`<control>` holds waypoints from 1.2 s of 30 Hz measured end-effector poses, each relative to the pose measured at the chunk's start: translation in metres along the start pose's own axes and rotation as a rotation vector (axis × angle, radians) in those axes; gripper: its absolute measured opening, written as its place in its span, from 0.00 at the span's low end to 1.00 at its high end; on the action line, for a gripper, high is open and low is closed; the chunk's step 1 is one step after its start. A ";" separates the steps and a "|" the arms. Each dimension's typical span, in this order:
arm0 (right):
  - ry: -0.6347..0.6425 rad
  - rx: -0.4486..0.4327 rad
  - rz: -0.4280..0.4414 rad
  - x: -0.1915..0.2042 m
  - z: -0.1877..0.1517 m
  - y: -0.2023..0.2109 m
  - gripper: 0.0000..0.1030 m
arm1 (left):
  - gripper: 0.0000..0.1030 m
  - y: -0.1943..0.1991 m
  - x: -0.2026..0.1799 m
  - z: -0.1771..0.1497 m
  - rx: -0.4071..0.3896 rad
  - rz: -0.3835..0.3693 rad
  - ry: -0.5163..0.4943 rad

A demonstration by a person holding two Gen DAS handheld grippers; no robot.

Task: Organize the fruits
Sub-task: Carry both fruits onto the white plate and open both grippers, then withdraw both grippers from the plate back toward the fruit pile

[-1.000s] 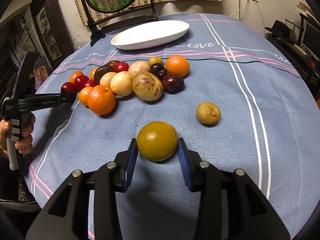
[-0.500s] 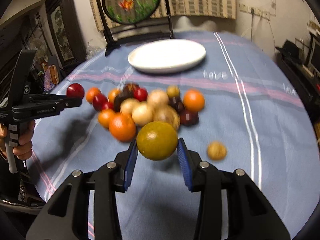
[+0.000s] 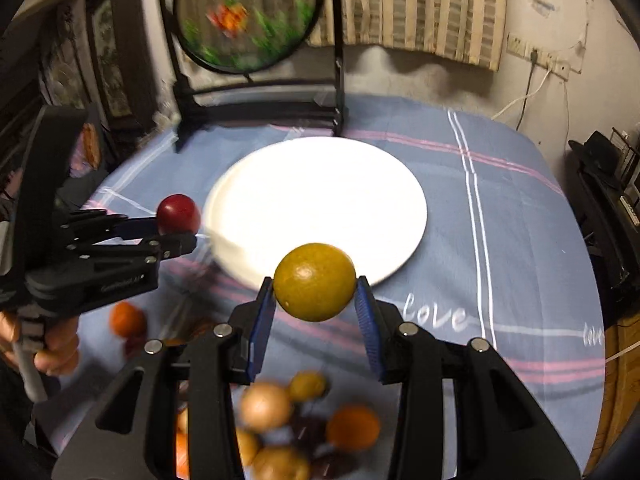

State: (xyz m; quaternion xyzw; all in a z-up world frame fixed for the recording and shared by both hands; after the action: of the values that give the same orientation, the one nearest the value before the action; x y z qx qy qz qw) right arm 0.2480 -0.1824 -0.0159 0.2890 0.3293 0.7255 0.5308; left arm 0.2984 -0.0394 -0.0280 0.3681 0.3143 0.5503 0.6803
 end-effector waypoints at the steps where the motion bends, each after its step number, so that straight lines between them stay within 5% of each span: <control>1: 0.001 0.014 -0.004 -0.004 0.007 -0.013 0.39 | 0.38 -0.010 0.000 0.007 0.009 0.009 -0.007; 10: 0.060 0.096 -0.052 -0.025 0.044 -0.103 0.39 | 0.38 -0.072 0.008 0.058 0.032 0.044 -0.011; 15: 0.041 0.070 -0.101 -0.032 0.056 -0.117 0.44 | 0.79 -0.082 0.015 0.076 -0.005 0.081 0.025; 17: 0.022 0.018 -0.110 -0.038 0.060 -0.110 0.62 | 0.79 -0.077 0.014 0.075 -0.010 0.056 0.022; 19: 0.032 -0.042 -0.102 -0.038 0.061 -0.095 0.62 | 0.79 -0.068 0.012 0.072 -0.015 0.053 -0.001; 26: -0.051 -0.051 -0.033 -0.056 0.036 -0.045 0.62 | 0.85 -0.024 0.002 0.042 -0.040 0.021 -0.059; 36: -0.159 -0.117 0.009 -0.063 -0.065 0.069 0.63 | 0.88 0.051 0.008 -0.042 -0.098 -0.009 -0.087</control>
State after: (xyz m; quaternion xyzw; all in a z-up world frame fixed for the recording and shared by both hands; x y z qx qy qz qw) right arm 0.1753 -0.2694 -0.0064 0.3159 0.2419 0.7206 0.5679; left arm 0.2389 -0.0187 -0.0073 0.3566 0.2585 0.5456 0.7130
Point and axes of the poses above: each gripper's, at about its wrist camera, not at the fingertips, and y roughly against the way its jaws point, x to its left, z to its top, the point moved 5 cm from there along -y, roughly the way its jaws point, and after that the axes turned 1 degree about x, right-handed, at the moved point
